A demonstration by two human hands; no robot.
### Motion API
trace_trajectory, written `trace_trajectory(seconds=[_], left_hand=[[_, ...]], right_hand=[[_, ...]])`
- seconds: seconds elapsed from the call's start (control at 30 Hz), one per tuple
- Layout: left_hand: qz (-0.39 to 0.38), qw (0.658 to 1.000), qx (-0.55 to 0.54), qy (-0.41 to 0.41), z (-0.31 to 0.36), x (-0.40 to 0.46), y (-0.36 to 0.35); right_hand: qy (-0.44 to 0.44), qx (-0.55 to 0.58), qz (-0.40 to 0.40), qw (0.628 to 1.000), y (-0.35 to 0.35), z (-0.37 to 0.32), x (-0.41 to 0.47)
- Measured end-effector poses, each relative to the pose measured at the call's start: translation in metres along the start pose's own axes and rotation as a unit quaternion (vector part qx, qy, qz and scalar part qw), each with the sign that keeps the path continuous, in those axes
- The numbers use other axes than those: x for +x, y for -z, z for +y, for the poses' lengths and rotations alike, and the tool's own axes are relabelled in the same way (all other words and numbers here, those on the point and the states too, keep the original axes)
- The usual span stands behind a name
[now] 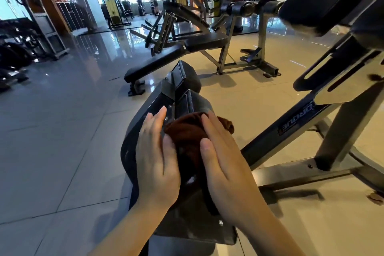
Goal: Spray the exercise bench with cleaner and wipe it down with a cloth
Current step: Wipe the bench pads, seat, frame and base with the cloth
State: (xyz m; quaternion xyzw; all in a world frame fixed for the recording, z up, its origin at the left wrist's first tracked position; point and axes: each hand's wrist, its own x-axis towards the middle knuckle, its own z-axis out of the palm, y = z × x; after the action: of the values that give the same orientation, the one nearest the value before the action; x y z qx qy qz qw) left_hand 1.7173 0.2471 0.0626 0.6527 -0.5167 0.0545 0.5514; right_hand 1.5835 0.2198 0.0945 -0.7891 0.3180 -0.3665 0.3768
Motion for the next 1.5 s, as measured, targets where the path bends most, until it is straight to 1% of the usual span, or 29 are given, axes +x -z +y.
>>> trace_trajectory(seconds=[0.07, 0.13, 0.23, 0.3, 0.37, 0.47, 0.57, 0.67, 0.77, 0.87, 0.93, 1.03, 1.13, 1.33, 1.4, 1.5], left_hand=[[0.005, 1.000, 0.011, -0.025, 0.000, 0.000, -0.002], [0.010, 0.999, 0.017, -0.035, -0.001, 0.000, -0.004], [0.019, 0.998, 0.037, -0.052, -0.002, 0.001, -0.005], [0.015, 0.997, 0.053, -0.046, -0.002, 0.002, -0.005], [0.010, 0.997, 0.064, -0.029, -0.002, 0.002, -0.004], [0.008, 0.997, 0.068, -0.018, 0.000, 0.002, -0.004], [0.008, 0.998, 0.065, -0.015, 0.000, 0.002, -0.004], [0.001, 0.999, 0.053, -0.013, 0.001, -0.001, -0.003], [-0.002, 0.999, 0.041, -0.016, 0.001, -0.001, -0.001], [-0.007, 0.999, 0.040, -0.022, 0.004, 0.000, -0.003], [-0.007, 0.999, 0.047, -0.027, 0.007, -0.001, -0.004], [-0.002, 0.998, 0.051, -0.026, 0.007, 0.000, -0.004], [-0.002, 0.998, 0.054, -0.017, 0.007, 0.002, -0.003], [-0.007, 0.997, 0.071, 0.005, 0.006, 0.003, -0.001], [-0.002, 0.998, 0.063, 0.012, 0.005, 0.000, 0.000], [0.019, 0.998, 0.054, 0.030, 0.009, -0.004, -0.003]], right_hand=[[-0.016, 0.026, -0.049, 0.998, 0.011, 0.005, 0.031], [-0.036, 0.026, -0.096, 0.994, 0.019, 0.016, 0.074], [-0.044, -0.017, -0.115, 0.992, 0.014, 0.029, 0.127], [-0.068, -0.016, -0.120, 0.990, 0.009, 0.031, 0.137], [-0.085, -0.006, -0.110, 0.990, 0.011, 0.026, 0.125], [-0.087, 0.020, -0.094, 0.992, 0.019, 0.013, 0.078], [-0.062, 0.024, -0.083, 0.994, 0.019, -0.002, 0.021], [-0.031, 0.017, -0.038, 0.999, 0.010, -0.007, -0.015], [-0.025, 0.000, -0.022, 0.999, 0.009, -0.005, -0.004], [-0.042, 0.018, -0.080, 0.996, 0.017, 0.010, 0.048], [-0.038, 0.024, -0.111, 0.993, 0.020, 0.022, 0.091], [-0.042, 0.025, -0.115, 0.992, 0.018, 0.032, 0.128], [-0.040, 0.042, -0.106, 0.993, 0.019, 0.029, 0.114], [0.002, 0.046, -0.094, 0.995, 0.023, 0.011, 0.012], [0.023, 0.033, -0.095, 0.995, 0.024, 0.011, -0.006], [0.048, -0.009, -0.096, 0.994, 0.027, 0.016, -0.003]])
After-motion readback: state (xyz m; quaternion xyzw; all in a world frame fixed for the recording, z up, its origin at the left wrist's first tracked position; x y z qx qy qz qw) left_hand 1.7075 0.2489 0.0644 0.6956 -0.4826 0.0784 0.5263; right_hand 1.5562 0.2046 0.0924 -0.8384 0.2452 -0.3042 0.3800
